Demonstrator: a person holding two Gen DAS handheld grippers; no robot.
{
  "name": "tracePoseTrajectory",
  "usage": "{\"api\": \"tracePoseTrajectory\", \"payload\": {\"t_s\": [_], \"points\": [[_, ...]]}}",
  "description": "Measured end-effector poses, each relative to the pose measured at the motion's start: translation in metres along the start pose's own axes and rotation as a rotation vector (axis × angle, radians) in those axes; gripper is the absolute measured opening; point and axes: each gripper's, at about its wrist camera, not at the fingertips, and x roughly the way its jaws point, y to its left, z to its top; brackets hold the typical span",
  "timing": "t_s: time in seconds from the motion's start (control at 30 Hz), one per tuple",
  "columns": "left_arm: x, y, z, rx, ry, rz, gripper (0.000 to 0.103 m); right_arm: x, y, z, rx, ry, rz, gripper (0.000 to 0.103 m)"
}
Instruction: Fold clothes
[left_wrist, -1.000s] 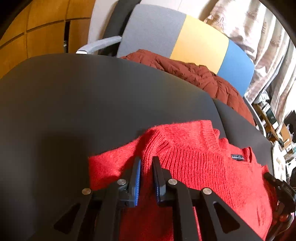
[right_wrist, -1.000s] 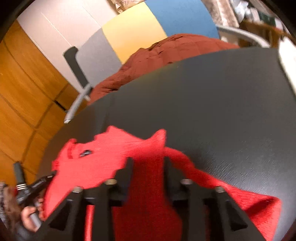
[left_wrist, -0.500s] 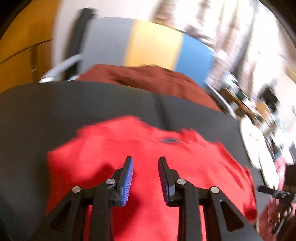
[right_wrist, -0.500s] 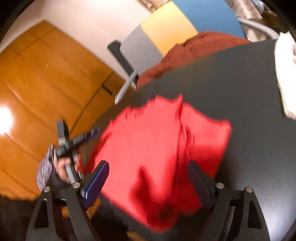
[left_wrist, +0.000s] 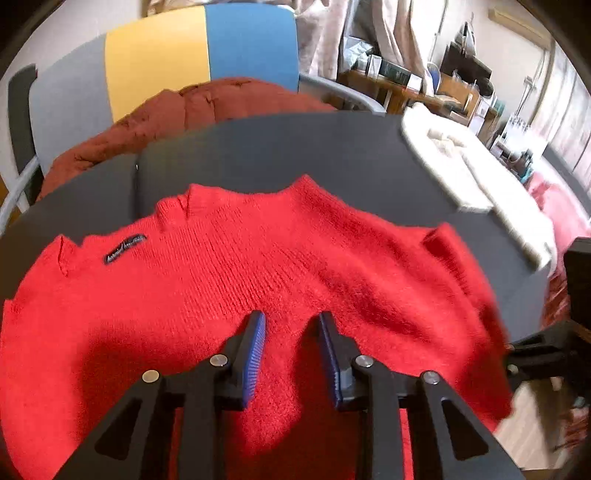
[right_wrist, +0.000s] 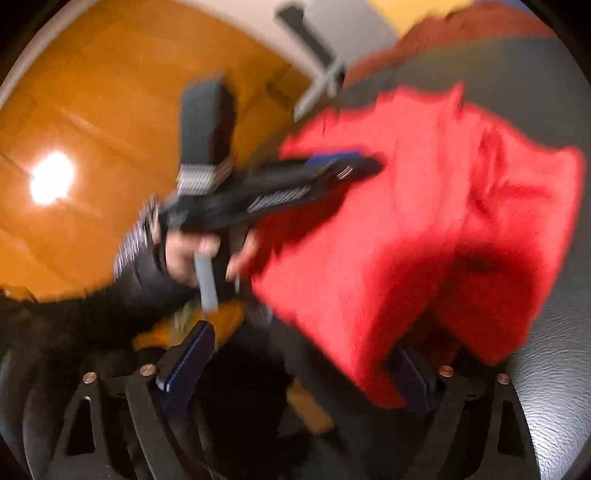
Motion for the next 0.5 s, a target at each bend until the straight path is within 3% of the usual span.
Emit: {"api": "tracePoseTrajectory", "payload": {"t_s": [0.13,0.17,0.27,0.4,0.5], "points": [[0.001,0.002,-0.002,-0.035,-0.022,0.006,0.032,-0.009,-0.004,-0.007,-0.03,0.144,0.008,0.09],[0.003,0.003,-0.002,-0.046,-0.024,0.002,0.032,-0.014,-0.008,-0.007,-0.017,0.142,-0.003,0.088],[0.008,0.001,0.0,-0.065,-0.041,0.002,0.032,-0.031,-0.014,-0.006,0.026,0.084,-0.057,0.086],[0.015,0.0,0.005,-0.089,-0.066,0.007,0.032,-0.066,-0.009,-0.003,0.078,-0.052,-0.291,0.087],[0.015,0.009,0.006,-0.145,-0.078,-0.041,0.032,-0.094,-0.002,0.009,0.149,-0.212,-0.399,0.087]]}}
